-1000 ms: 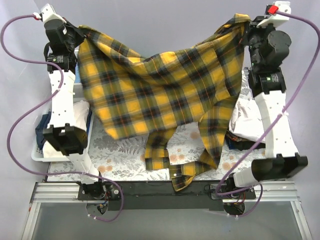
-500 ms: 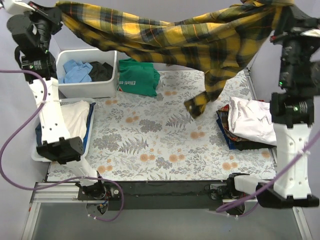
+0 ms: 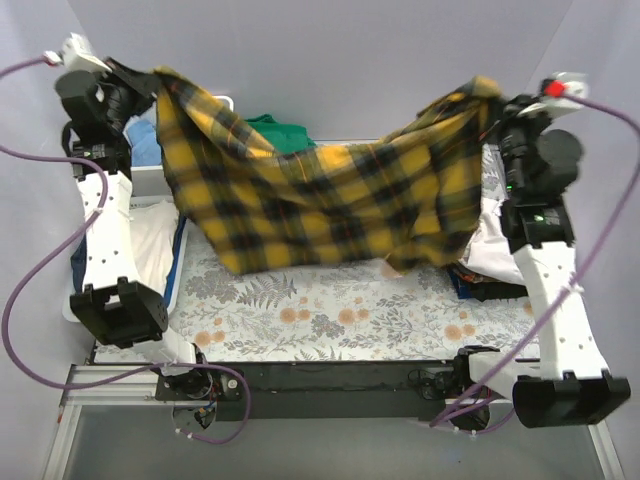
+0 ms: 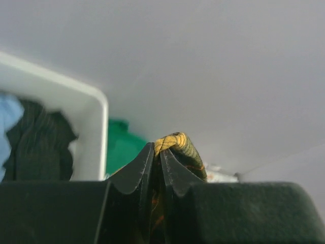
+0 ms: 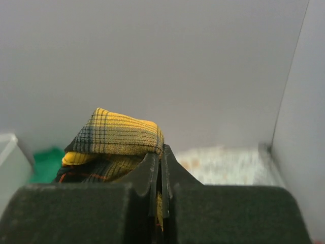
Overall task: Fold and stack the long sleeve shirts
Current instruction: Flatten the shirt out
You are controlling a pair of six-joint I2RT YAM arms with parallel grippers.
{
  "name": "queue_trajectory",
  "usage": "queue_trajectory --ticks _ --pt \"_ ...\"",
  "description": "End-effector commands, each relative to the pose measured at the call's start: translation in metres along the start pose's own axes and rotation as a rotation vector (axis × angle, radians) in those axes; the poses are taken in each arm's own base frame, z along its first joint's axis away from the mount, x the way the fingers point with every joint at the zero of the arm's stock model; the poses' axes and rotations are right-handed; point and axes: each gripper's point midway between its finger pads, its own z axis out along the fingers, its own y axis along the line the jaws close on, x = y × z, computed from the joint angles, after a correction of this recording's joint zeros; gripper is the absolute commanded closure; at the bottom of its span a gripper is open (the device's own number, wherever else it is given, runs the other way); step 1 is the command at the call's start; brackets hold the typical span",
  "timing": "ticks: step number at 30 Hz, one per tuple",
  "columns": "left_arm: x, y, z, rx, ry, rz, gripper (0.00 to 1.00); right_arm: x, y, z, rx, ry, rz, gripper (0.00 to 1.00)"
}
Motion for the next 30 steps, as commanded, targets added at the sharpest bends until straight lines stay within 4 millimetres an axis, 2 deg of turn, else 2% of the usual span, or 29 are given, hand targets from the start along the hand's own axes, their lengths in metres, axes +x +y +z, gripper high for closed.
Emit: queue_trajectory --ticks 1,2,3,4,5,6,7,8,9,10,11,12,14,16,18,19,20,21,22,24,25,26,28,29,30 --pt "0.125 0.087 0.008 -0.165 0.278 -0.057 0.90 0.163 -0.028 -0.012 0.103 0.393 0.098 0.99" --pt "0.146 0.101 0.007 -0.197 0.309 -0.048 0.88 0.190 -0.031 -0.021 0.120 0.477 0.128 0.99" --pt "0.165 0.107 0.005 -0.216 0.344 -0.042 0.87 0.208 -0.035 -0.026 0.146 0.526 0.145 0.99" --pt "0.180 0.117 0.001 -0.245 0.370 -0.047 0.85 0.236 -0.040 -0.031 0.173 0.598 0.158 0.99" --pt "0.205 0.133 -0.009 -0.294 0.418 -0.058 0.82 0.248 -0.042 -0.035 0.185 0.646 0.168 0.99" --pt "0.216 0.141 -0.013 -0.331 0.434 -0.057 0.70 0.262 -0.043 -0.042 0.206 0.712 0.179 0.99" --pt "0.228 0.150 -0.018 -0.356 0.456 -0.053 0.50 0.273 -0.044 -0.038 0.218 0.760 0.185 0.93" --pt "0.240 0.158 -0.026 -0.387 0.481 -0.056 0.49 0.276 -0.044 -0.037 0.226 0.788 0.187 0.86" --pt "0.245 0.162 -0.029 -0.402 0.493 -0.055 0.47 0.283 -0.044 -0.042 0.232 0.840 0.184 0.68" --pt "0.247 0.163 -0.031 -0.408 0.501 -0.049 0.45 0.290 -0.044 -0.040 0.232 0.868 0.184 0.62" --pt "0.247 0.164 -0.034 -0.416 0.501 -0.045 0.37 0.280 -0.041 -0.030 0.219 0.850 0.185 0.57" --pt "0.244 0.164 -0.035 -0.415 0.496 -0.035 0.36 0.277 -0.040 -0.028 0.210 0.847 0.182 0.48" --pt "0.233 0.156 -0.038 -0.399 0.479 -0.008 0.32 0.262 -0.037 -0.020 0.194 0.816 0.165 0.42" --pt "0.224 0.146 -0.041 -0.379 0.472 0.001 0.31 0.252 -0.038 -0.021 0.201 0.812 0.135 0.37" --pt "0.229 0.140 -0.050 -0.369 0.501 0.001 0.31 0.244 -0.045 -0.021 0.240 0.799 0.092 0.35" --pt "0.238 0.140 -0.059 -0.375 0.525 -0.004 0.31 0.241 -0.040 -0.022 0.229 0.798 0.076 0.35" --pt "0.239 0.131 -0.066 -0.358 0.531 -0.005 0.31 0.242 -0.037 -0.024 0.202 0.809 0.028 0.35" --pt "0.250 0.120 -0.072 -0.333 0.561 0.001 0.31 0.244 -0.029 -0.027 0.165 0.823 0.003 0.35" --pt "0.268 0.118 -0.083 -0.334 0.603 0.002 0.31 0.254 -0.009 -0.031 0.100 0.859 -0.029 0.36" --pt "0.300 0.085 -0.101 -0.269 0.685 0.020 0.32 0.273 0.011 -0.049 0.007 0.951 -0.111 0.37" --pt "0.320 0.083 -0.114 -0.274 0.734 0.018 0.32 0.290 0.032 -0.061 -0.051 1.009 -0.140 0.38" --pt "0.339 0.067 -0.128 -0.249 0.792 0.022 0.33 0.301 0.038 -0.072 -0.076 1.054 -0.153 0.38" --pt "0.362 0.064 -0.147 -0.271 0.856 -0.004 0.34 0.327 0.046 -0.105 -0.112 1.169 -0.109 0.39" --pt "0.380 0.069 -0.167 -0.303 0.915 0.000 0.34 0.335 0.055 -0.120 -0.159 1.212 -0.061 0.40" --pt "0.384 0.073 -0.177 -0.326 0.928 0.000 0.34 0.341 0.056 -0.128 -0.160 1.232 -0.045 0.41"
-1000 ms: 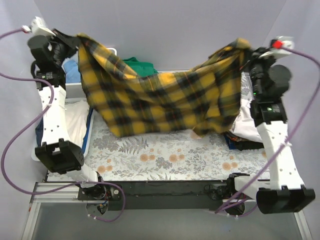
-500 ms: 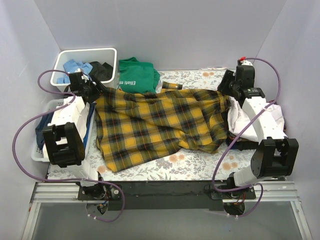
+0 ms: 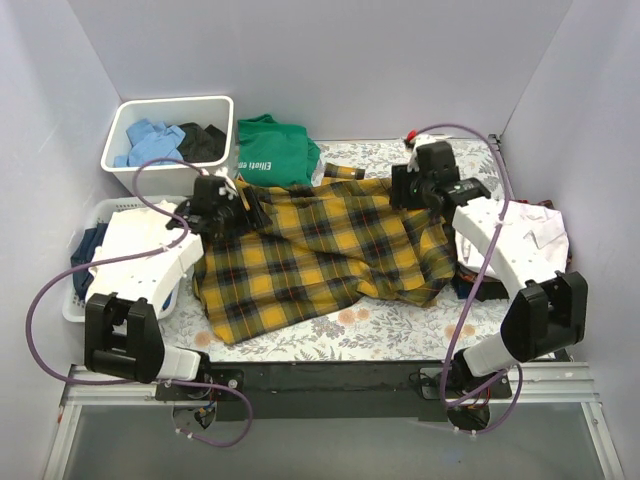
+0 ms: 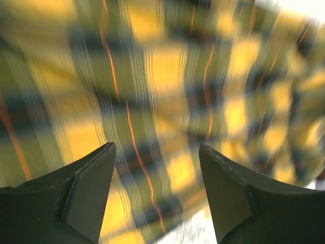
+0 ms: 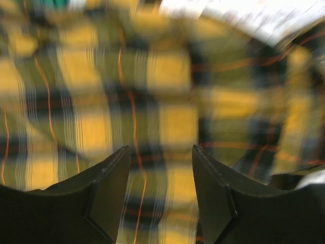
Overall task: Fold and stack the long sleeve shirts
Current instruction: Flatten the shirt out
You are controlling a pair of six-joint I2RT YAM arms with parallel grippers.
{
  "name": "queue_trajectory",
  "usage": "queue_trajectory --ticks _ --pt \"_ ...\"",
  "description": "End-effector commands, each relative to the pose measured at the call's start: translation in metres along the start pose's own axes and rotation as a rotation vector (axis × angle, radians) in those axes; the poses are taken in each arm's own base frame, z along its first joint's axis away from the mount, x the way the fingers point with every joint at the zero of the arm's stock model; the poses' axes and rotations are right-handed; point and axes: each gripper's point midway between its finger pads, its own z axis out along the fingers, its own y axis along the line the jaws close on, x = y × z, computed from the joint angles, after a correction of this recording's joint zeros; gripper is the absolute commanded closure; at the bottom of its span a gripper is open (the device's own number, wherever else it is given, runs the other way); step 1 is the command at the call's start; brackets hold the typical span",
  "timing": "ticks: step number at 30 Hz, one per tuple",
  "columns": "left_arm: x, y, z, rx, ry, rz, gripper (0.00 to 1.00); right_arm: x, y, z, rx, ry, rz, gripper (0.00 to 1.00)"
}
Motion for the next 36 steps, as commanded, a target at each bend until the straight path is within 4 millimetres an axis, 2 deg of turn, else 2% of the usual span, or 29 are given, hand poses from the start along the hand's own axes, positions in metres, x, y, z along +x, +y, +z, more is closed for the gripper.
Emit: queue_trajectory --ticks 1,2,4,5,8,13,18,21,22,24,25,29,31,35,36 --pt "0.071 0.025 -0.009 -0.112 0.161 -0.053 0.35 0.089 0.015 -0.001 -0.095 0.248 -0.017 0.41" --pt "0.086 0.036 -0.011 -0.146 0.195 -0.061 0.34 0.100 0.019 -0.001 -0.118 0.274 -0.027 0.41" --pt "0.095 0.045 -0.014 -0.179 0.209 -0.062 0.34 0.125 0.020 0.001 -0.136 0.343 -0.044 0.41" --pt "0.103 0.054 -0.016 -0.224 0.228 -0.065 0.34 0.143 0.023 0.001 -0.170 0.397 -0.044 0.42" --pt "0.122 0.081 -0.015 -0.357 0.291 -0.088 0.34 0.180 0.024 0.003 -0.177 0.525 -0.048 0.44" --pt "0.132 0.105 -0.018 -0.499 0.325 -0.113 0.35 0.215 0.022 -0.003 -0.157 0.640 -0.046 0.46" --pt "0.150 0.121 -0.020 -0.592 0.401 -0.125 0.35 0.263 0.016 -0.023 -0.126 0.797 -0.013 0.48" --pt "0.155 0.133 -0.021 -0.626 0.436 -0.187 0.35 0.277 0.017 -0.039 -0.122 0.860 0.015 0.49" --pt "0.157 0.131 -0.020 -0.595 0.459 -0.225 0.35 0.285 0.016 -0.046 -0.118 0.884 0.018 0.49" --pt "0.156 0.146 -0.019 -0.617 0.464 -0.282 0.36 0.291 0.017 -0.059 -0.128 0.906 0.031 0.49" --pt "0.157 0.144 -0.018 -0.594 0.483 -0.304 0.38 0.300 0.015 -0.066 -0.126 0.930 0.031 0.49" --pt "0.142 0.149 -0.010 -0.608 0.477 -0.316 0.41 0.313 0.022 -0.090 -0.170 0.975 0.059 0.49" --pt "0.138 0.150 -0.007 -0.607 0.480 -0.312 0.43 0.310 0.026 -0.100 -0.192 0.972 0.050 0.49" --pt "0.125 0.150 -0.009 -0.606 0.447 -0.295 0.47 0.263 0.023 -0.093 -0.161 0.811 -0.015 0.49" --pt "0.115 0.146 -0.008 -0.590 0.420 -0.286 0.50 0.229 0.028 -0.086 -0.162 0.707 -0.032 0.49"
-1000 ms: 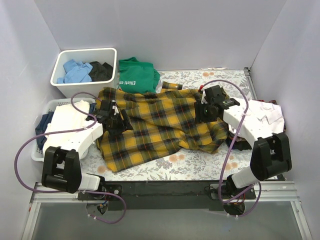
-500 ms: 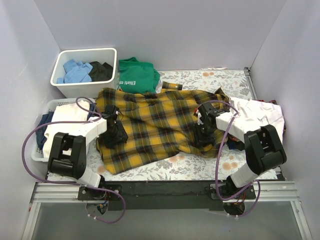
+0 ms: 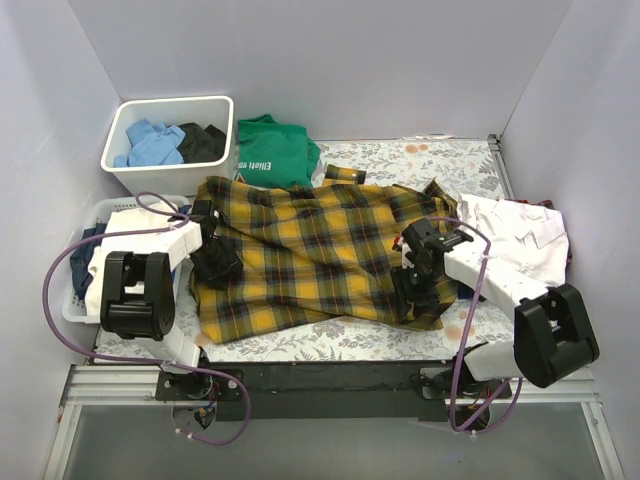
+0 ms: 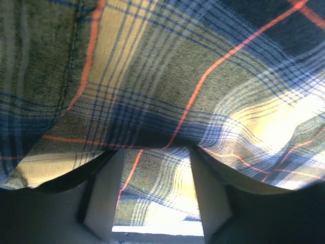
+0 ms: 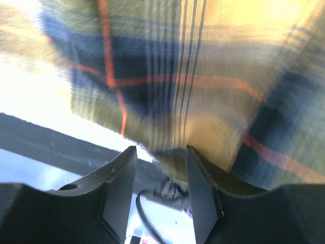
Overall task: Fold and stack the long sleeve shirts
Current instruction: Flatten the shirt out
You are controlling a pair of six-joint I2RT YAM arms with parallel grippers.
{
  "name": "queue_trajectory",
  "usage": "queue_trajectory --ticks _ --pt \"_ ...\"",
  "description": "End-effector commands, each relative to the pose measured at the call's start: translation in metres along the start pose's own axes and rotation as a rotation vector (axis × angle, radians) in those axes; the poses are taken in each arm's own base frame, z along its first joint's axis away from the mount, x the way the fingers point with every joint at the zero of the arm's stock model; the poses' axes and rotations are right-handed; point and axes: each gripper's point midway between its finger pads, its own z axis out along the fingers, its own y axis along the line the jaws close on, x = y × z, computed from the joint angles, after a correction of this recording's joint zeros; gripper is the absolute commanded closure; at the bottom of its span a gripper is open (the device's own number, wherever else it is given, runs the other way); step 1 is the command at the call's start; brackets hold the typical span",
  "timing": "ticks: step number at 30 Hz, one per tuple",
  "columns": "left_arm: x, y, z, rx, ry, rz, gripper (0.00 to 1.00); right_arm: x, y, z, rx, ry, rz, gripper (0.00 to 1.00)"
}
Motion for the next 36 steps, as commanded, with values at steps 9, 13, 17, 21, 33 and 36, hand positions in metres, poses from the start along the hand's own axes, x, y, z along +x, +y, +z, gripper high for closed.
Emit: queue_trajectory --ticks 9,13,17,21,33,36 --pt "-0.058 -0.032 -0.069 0.137 -0.240 0.007 0.92 -0.193 0.015 -0.068 0.154 -0.378 -0.099 0.48" --pt "-0.065 -0.028 -0.082 0.134 -0.309 0.002 0.53 -0.231 0.011 -0.043 0.143 -0.337 -0.094 0.48" --pt "-0.071 -0.057 -0.086 0.280 -0.338 0.040 0.44 -0.237 0.010 -0.015 0.118 -0.276 -0.097 0.48" --pt "-0.082 -0.079 -0.063 0.294 -0.332 0.079 0.44 -0.224 0.003 0.008 0.116 -0.208 -0.074 0.48" --pt "-0.069 -0.030 0.017 -0.038 -0.196 0.115 0.41 -0.118 -0.013 0.034 0.100 -0.009 0.010 0.49" --pt "-0.080 -0.037 0.027 -0.051 -0.191 0.127 0.38 -0.117 -0.010 0.039 0.077 0.002 0.018 0.49"
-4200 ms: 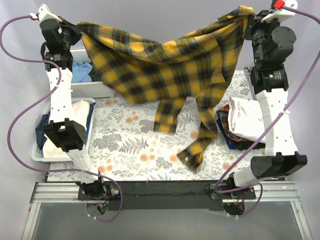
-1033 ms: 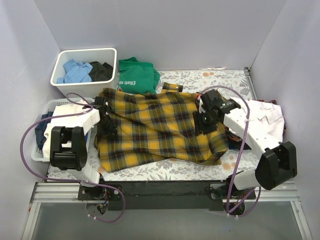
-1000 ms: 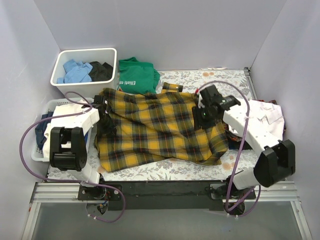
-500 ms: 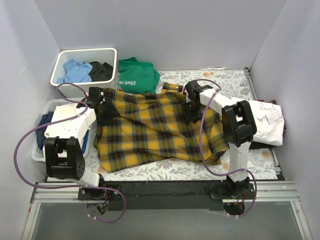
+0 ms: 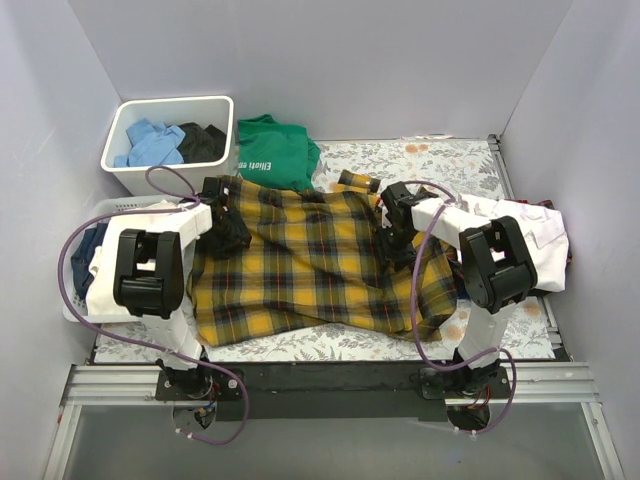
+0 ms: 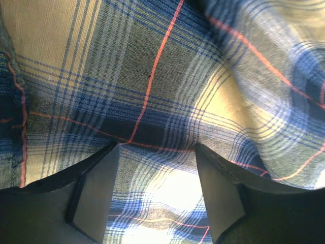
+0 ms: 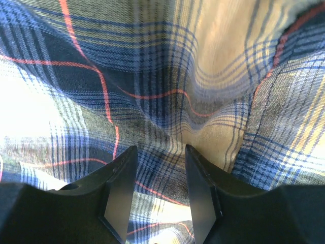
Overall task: Fold and stack the long sleeve shirts
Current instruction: Flatten the shirt out
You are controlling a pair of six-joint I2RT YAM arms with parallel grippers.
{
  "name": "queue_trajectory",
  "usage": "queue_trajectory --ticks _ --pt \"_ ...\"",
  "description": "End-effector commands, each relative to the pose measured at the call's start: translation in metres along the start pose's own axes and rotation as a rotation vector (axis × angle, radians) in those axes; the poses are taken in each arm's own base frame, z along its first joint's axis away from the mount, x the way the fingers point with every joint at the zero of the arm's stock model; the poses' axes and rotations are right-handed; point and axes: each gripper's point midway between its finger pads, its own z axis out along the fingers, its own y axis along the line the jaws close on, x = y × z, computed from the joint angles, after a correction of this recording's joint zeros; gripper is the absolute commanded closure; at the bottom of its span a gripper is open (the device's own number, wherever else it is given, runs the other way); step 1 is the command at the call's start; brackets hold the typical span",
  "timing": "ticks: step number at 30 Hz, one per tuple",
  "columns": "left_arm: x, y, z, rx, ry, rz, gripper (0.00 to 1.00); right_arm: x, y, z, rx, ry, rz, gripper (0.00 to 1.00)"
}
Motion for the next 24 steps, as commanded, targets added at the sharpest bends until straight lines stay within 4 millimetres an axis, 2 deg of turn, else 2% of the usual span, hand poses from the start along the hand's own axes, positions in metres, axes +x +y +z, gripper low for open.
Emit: queue_trajectory --ticks 1,2,3,4,5,7,8,9,10,11,12,14,16,18,20,21,22,23,24 --pt "-0.006 0.019 0.020 -0.117 0.012 0.046 0.37 0.021 0.002 0.007 -0.015 0.095 0.037 0.49" --pt "-0.022 0.008 0.019 -0.098 -0.019 0.045 0.37 0.017 -0.001 0.012 -0.003 0.100 0.040 0.49" --pt "-0.029 0.003 0.022 -0.094 -0.026 0.047 0.37 0.010 -0.001 0.012 -0.005 0.092 0.044 0.49" --pt "-0.032 0.001 0.030 -0.102 -0.018 0.051 0.37 -0.011 0.003 0.008 -0.016 0.049 0.045 0.49" --pt "-0.054 -0.010 0.028 -0.088 -0.065 0.047 0.37 -0.017 0.004 0.016 -0.026 0.061 0.050 0.49" --pt "-0.066 -0.016 0.040 -0.095 -0.066 0.045 0.37 -0.039 0.005 0.016 -0.037 0.034 0.070 0.49" --pt "-0.073 -0.020 0.043 -0.097 -0.073 0.040 0.36 -0.062 0.008 0.017 -0.049 -0.001 0.071 0.49" --pt "-0.089 -0.029 0.039 -0.081 -0.105 0.034 0.36 -0.072 0.006 0.016 -0.056 -0.016 0.084 0.49" --pt "-0.093 -0.031 0.042 -0.083 -0.109 0.032 0.36 -0.083 0.005 0.015 -0.062 -0.035 0.095 0.49" --pt "-0.095 -0.031 0.048 -0.092 -0.106 0.032 0.36 -0.104 0.007 0.012 -0.068 -0.074 0.102 0.49" --pt "-0.106 -0.034 0.046 -0.089 -0.123 0.027 0.36 -0.113 0.000 0.011 -0.064 -0.090 0.118 0.49" --pt "-0.112 -0.031 0.045 -0.097 -0.126 0.012 0.36 -0.131 -0.008 0.004 -0.041 -0.136 0.126 0.49" --pt "-0.118 -0.029 0.038 -0.087 -0.140 0.005 0.36 -0.152 -0.018 -0.013 -0.002 -0.212 0.119 0.49" --pt "-0.124 -0.030 0.021 -0.066 -0.174 0.016 0.35 -0.168 -0.023 -0.034 0.018 -0.306 0.084 0.49" --pt "-0.119 -0.029 0.012 -0.056 -0.174 0.028 0.34 -0.180 -0.026 -0.056 0.035 -0.387 0.068 0.49" --pt "-0.122 -0.031 -0.002 -0.037 -0.200 0.027 0.34 -0.187 -0.028 -0.066 0.033 -0.427 0.060 0.49" --pt "-0.115 -0.027 -0.004 -0.037 -0.189 0.034 0.33 -0.190 -0.027 -0.074 0.032 -0.450 0.056 0.48" --pt "-0.112 -0.026 -0.009 -0.033 -0.193 0.034 0.33 -0.193 -0.029 -0.092 0.052 -0.496 0.058 0.48" --pt "-0.115 -0.027 -0.024 -0.017 -0.221 0.030 0.33 -0.196 -0.029 -0.102 0.057 -0.528 0.054 0.48"
